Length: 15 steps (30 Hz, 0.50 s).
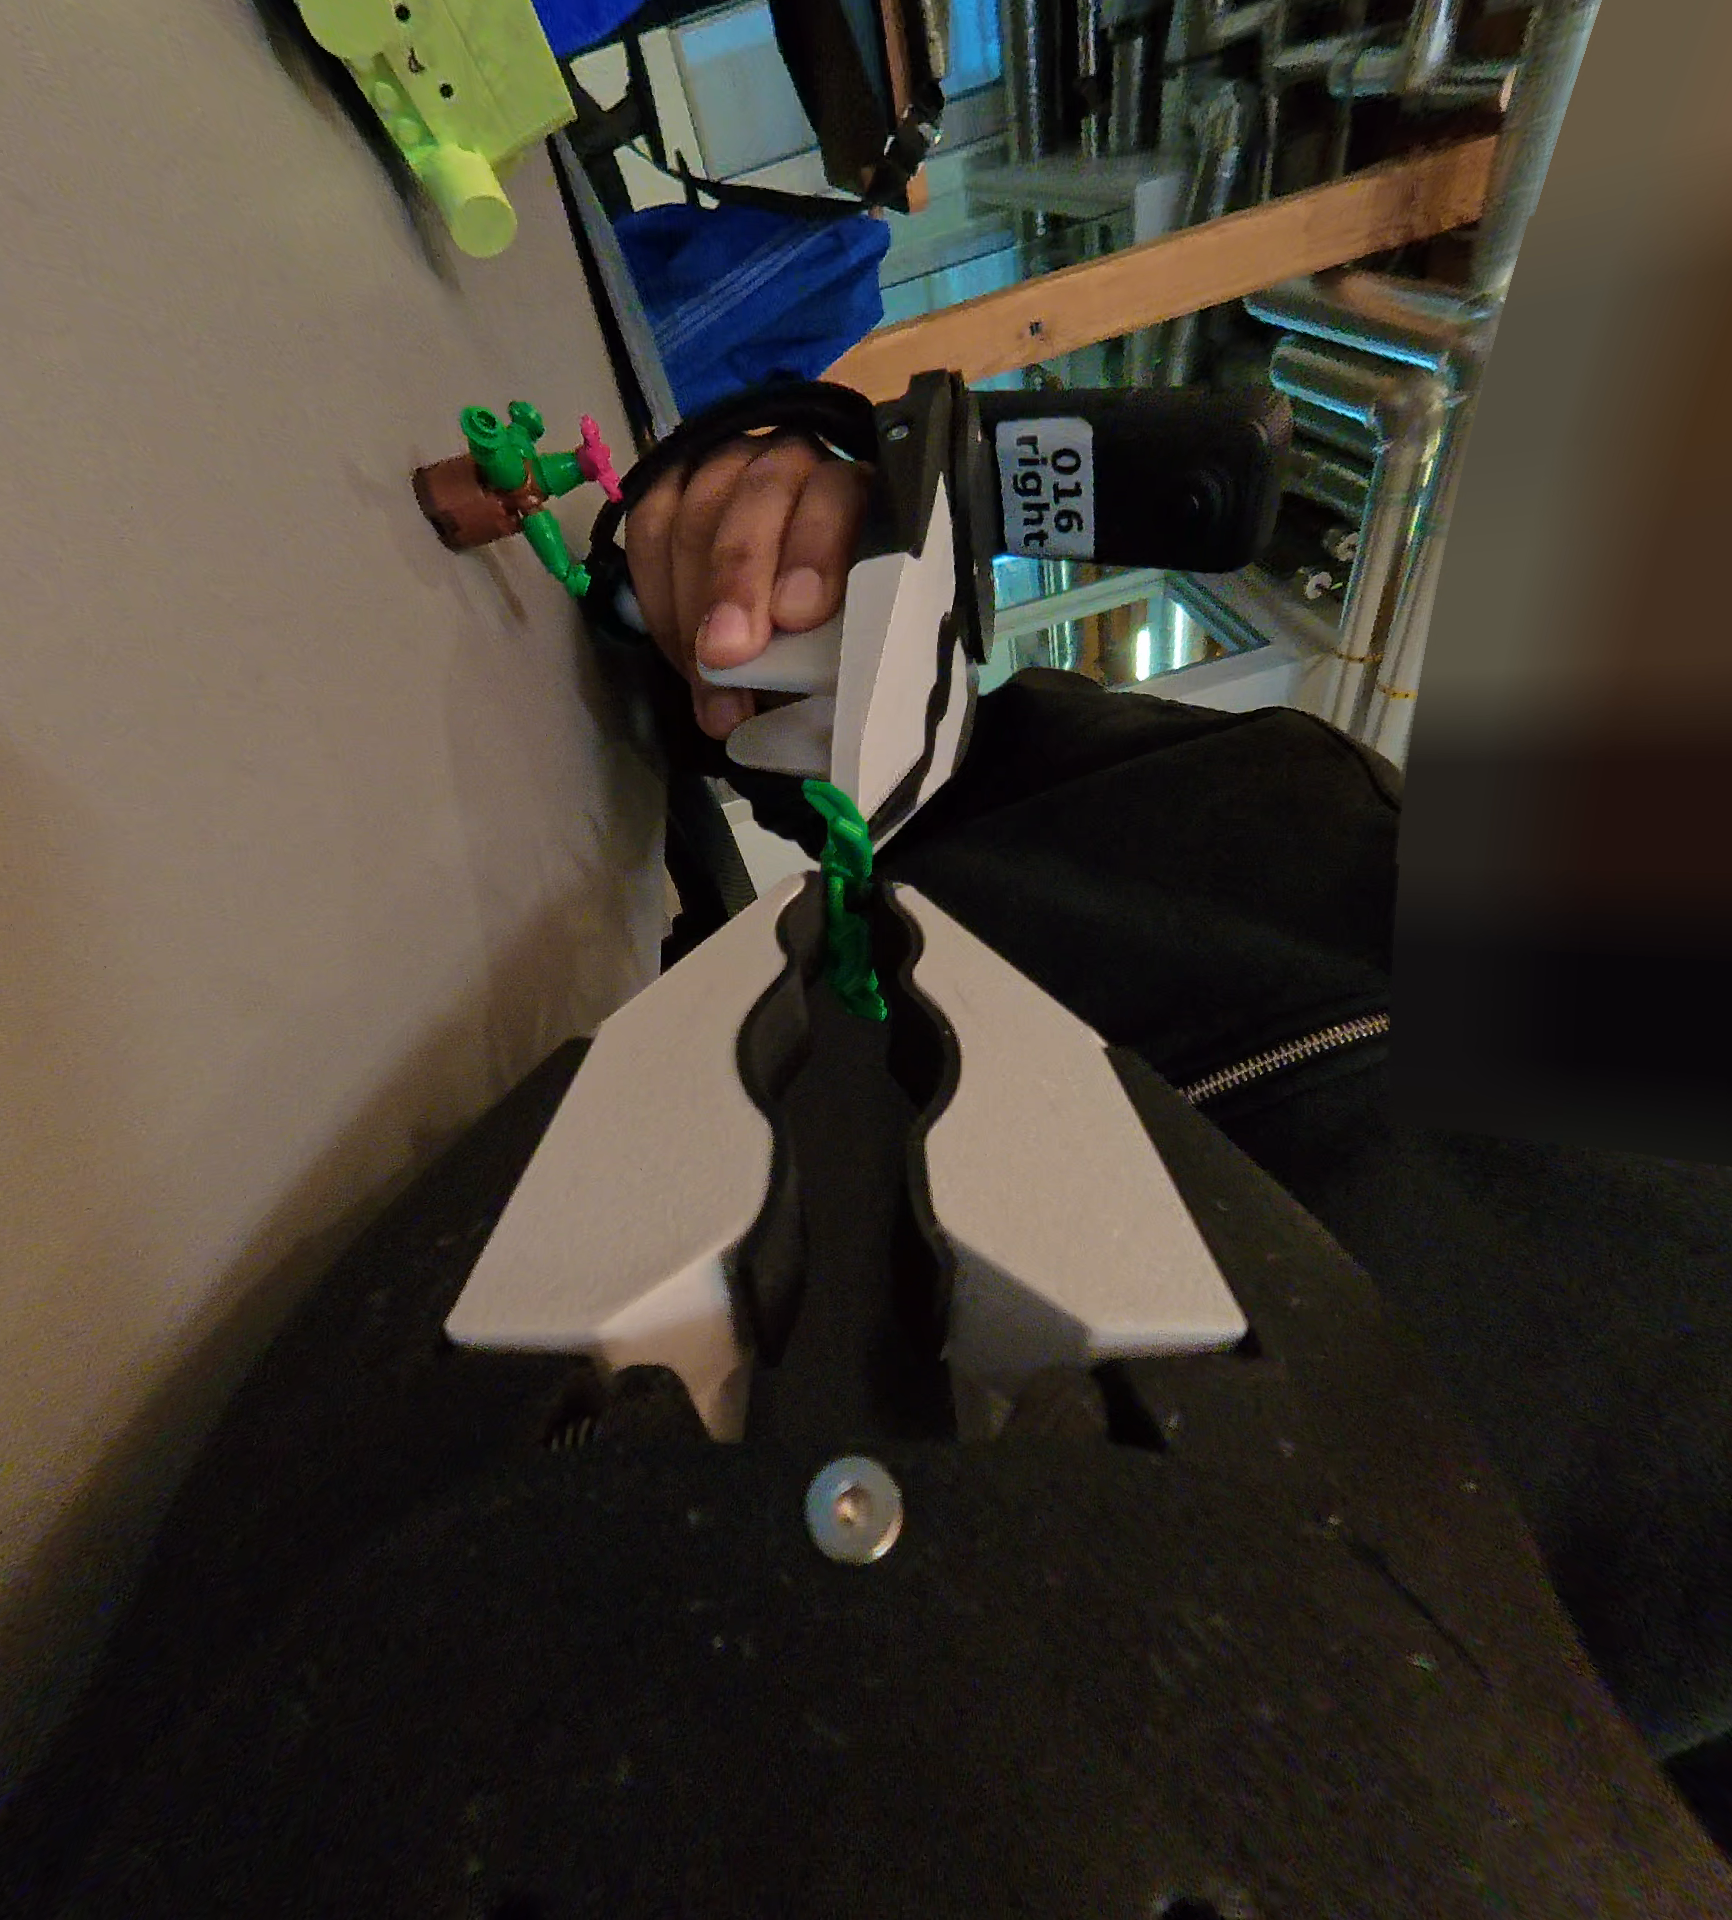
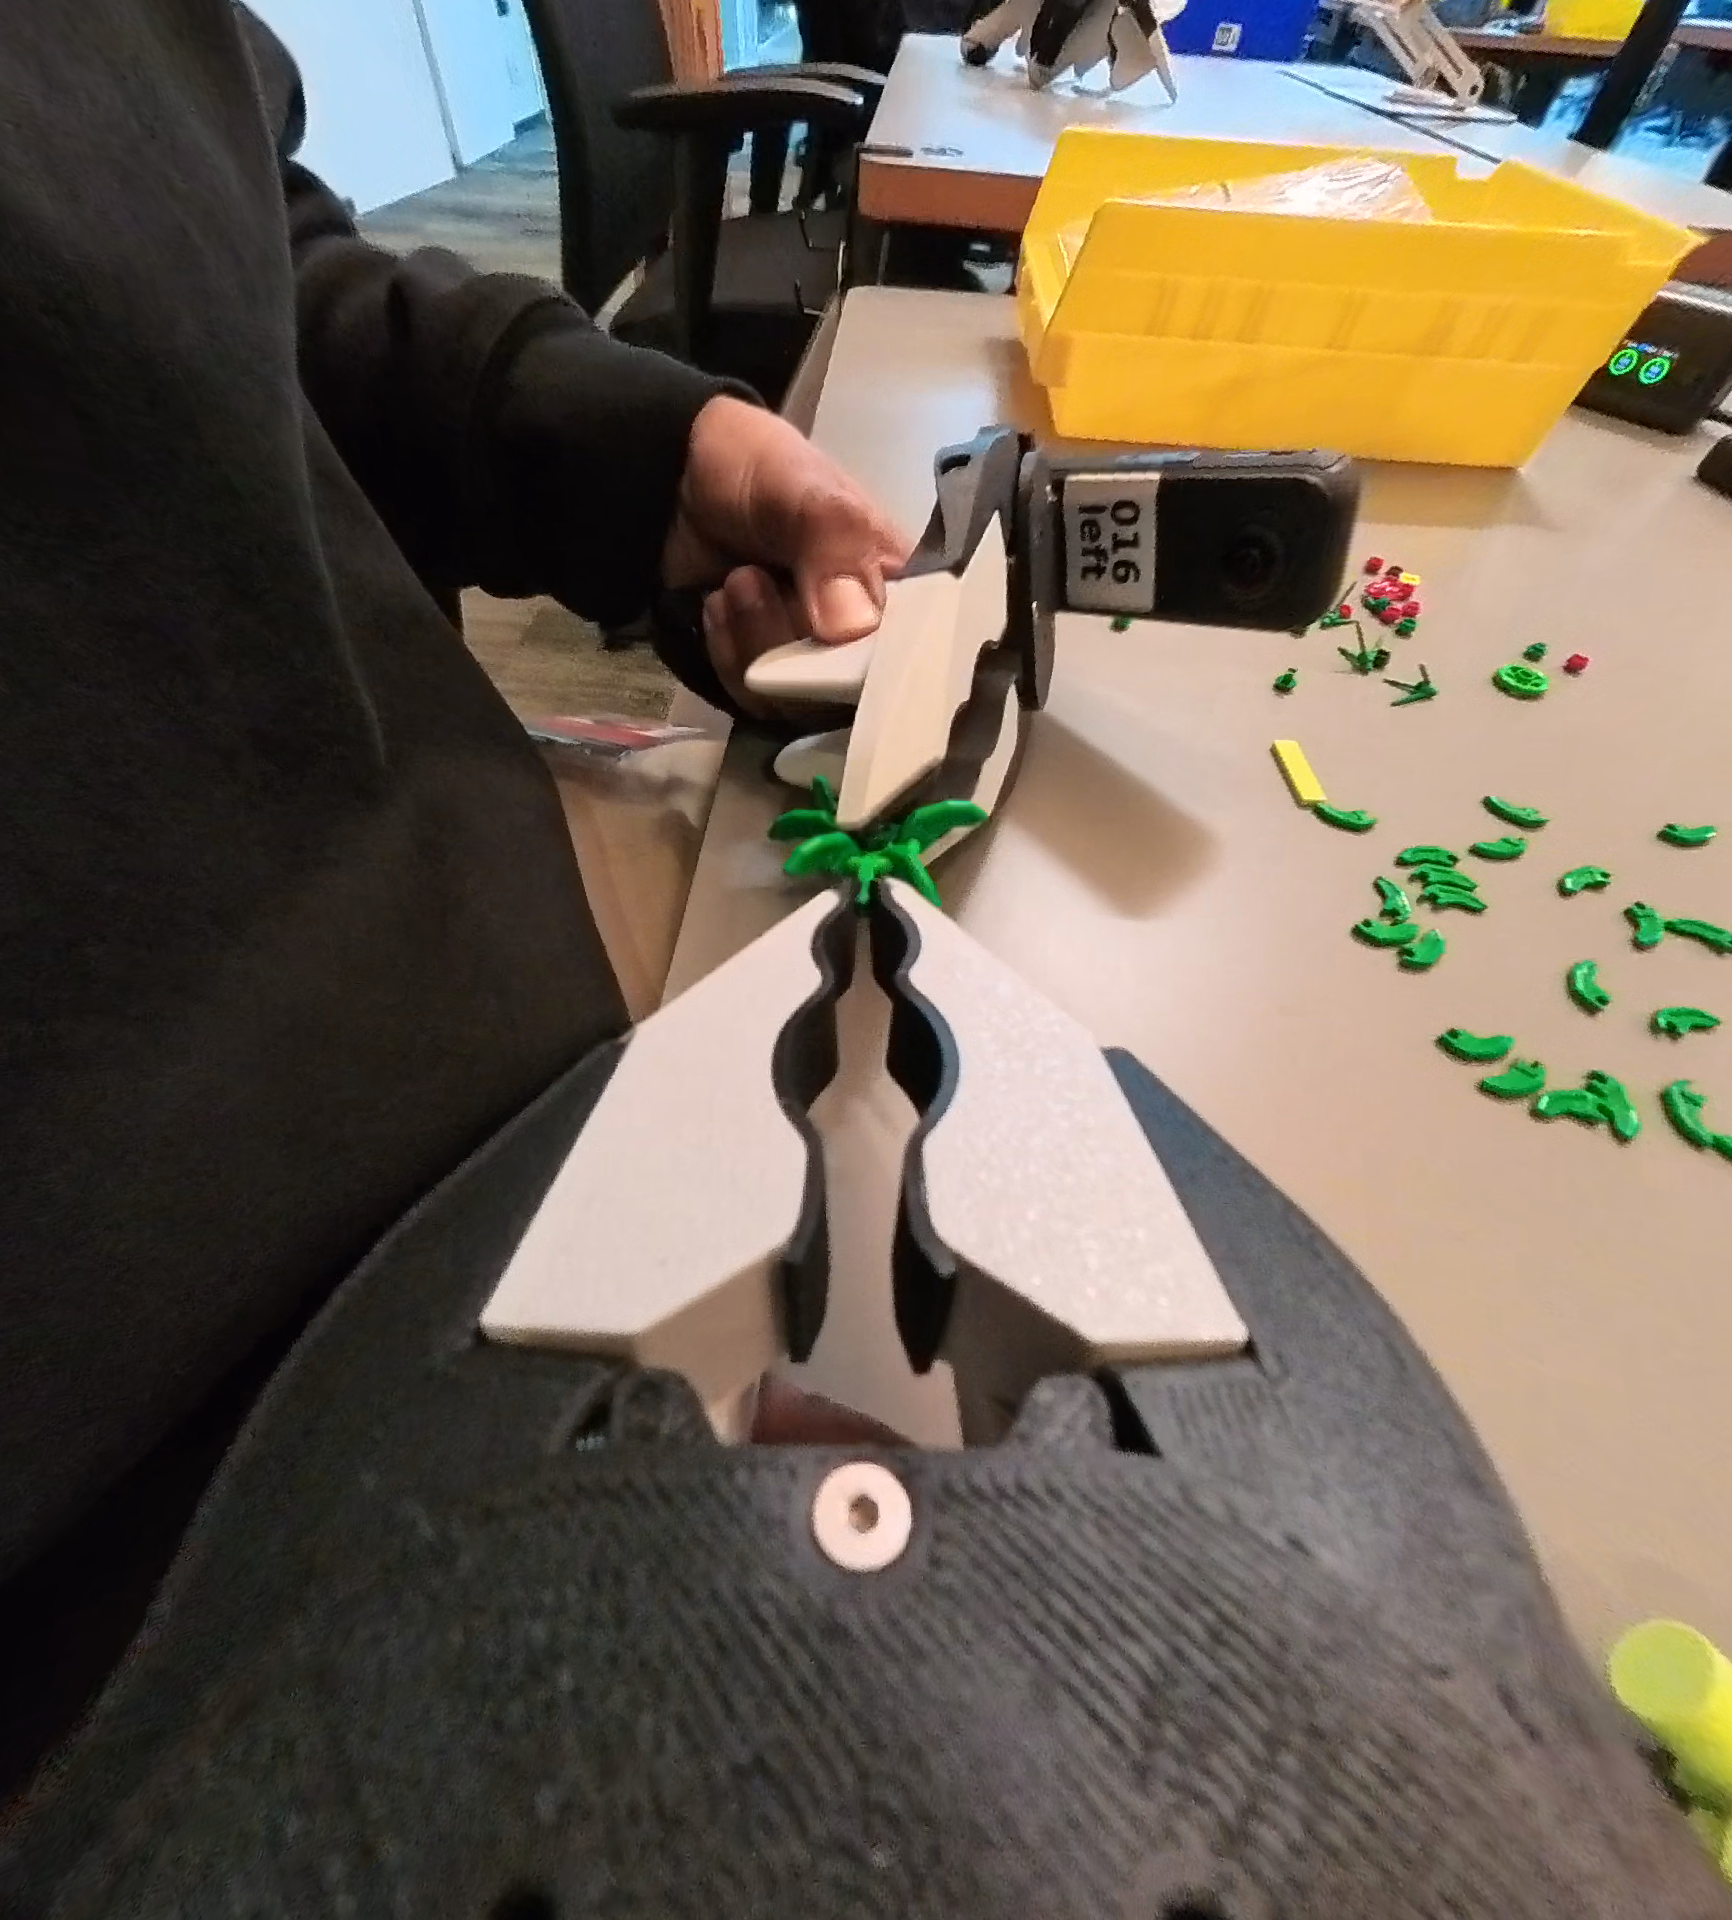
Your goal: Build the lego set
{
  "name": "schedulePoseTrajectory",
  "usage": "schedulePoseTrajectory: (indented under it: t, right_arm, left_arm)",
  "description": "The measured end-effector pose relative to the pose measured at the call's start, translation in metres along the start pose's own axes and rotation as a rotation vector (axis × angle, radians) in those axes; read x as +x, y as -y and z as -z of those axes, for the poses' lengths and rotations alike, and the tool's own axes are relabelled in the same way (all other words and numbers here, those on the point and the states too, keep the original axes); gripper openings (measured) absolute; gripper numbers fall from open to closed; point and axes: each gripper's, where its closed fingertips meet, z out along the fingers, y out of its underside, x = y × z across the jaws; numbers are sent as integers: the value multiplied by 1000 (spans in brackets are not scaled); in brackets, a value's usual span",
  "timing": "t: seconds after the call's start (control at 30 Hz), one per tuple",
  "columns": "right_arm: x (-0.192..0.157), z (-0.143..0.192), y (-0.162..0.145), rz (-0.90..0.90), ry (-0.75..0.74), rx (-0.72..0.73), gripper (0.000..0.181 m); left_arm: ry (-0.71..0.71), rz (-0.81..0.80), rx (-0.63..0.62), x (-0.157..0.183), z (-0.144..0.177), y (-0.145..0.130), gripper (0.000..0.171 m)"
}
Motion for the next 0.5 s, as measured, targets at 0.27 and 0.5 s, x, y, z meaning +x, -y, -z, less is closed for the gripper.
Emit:
schedulePoseTrajectory:
  t: [0.27,0.5]
  right_arm:
    - [2,2,1,0,-21,14,1]
    - [2,3,2,-10,-11,20,1]
  left_arm:
    - [-9,8,28,1,-2,1,6]
    - [-29,42,42,1,-2,3,6]
